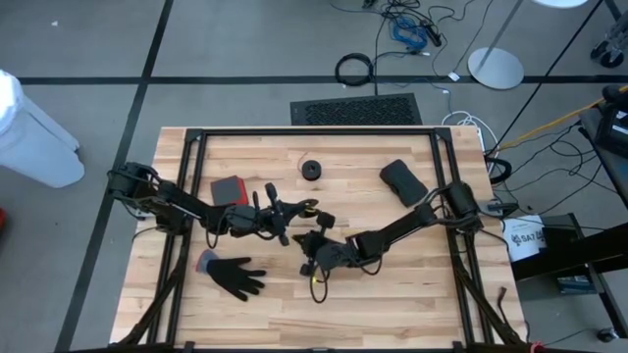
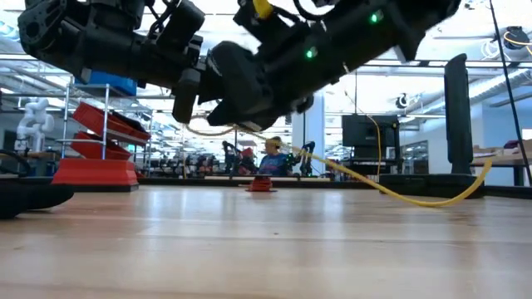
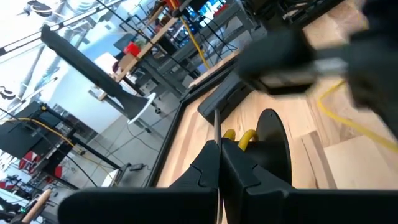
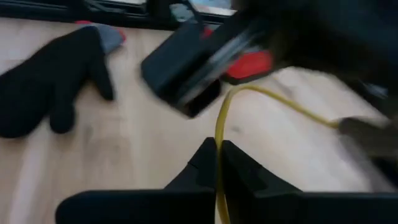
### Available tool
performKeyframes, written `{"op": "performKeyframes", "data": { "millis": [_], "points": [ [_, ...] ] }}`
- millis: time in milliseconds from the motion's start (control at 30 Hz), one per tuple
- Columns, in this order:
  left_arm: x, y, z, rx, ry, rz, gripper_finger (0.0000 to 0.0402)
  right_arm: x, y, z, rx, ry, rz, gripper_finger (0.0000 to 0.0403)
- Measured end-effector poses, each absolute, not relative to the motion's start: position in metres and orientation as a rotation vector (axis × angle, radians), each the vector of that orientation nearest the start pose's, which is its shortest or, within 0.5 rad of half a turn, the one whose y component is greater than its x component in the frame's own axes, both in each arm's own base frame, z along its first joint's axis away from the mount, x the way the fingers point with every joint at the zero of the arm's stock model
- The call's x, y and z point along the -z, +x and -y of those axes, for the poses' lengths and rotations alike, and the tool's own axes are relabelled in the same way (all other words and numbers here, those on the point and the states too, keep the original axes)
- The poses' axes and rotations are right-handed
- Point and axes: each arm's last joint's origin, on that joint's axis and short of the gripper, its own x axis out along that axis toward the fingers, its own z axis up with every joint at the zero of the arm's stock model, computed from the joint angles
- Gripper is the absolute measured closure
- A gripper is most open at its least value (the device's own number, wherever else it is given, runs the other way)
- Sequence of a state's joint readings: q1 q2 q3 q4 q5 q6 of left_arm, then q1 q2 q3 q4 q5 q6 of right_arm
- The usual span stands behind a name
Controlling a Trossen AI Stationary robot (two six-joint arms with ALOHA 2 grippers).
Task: Coil cords
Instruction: Coil the yellow wire into the spool
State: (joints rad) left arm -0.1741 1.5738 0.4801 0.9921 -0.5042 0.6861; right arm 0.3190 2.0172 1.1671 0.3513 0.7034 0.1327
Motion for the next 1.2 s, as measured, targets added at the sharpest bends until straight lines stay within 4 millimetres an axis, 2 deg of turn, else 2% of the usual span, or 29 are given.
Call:
{"op": "performKeyframes", "data": {
  "millis": [500, 733, 1200],
  "points": [
    [-0.164, 0.277, 0.03, -0.289, 0.699, -0.25, 0.0401, -0.211, 0.362, -0.138, 0.559, -0.224, -0.404, 0.0403],
    [-0.163, 0.277, 0.03, -0.287, 0.696, -0.26, 0.0401, -0.232, 0.336, -0.141, 0.651, -0.268, -0.424, 0.0403],
    [-0.162, 0.277, 0.03, -0.288, 0.678, -0.259, 0.0401, -0.235, 0.277, -0.136, 0.817, -0.22, -0.5, 0.0402]
  ]
}}
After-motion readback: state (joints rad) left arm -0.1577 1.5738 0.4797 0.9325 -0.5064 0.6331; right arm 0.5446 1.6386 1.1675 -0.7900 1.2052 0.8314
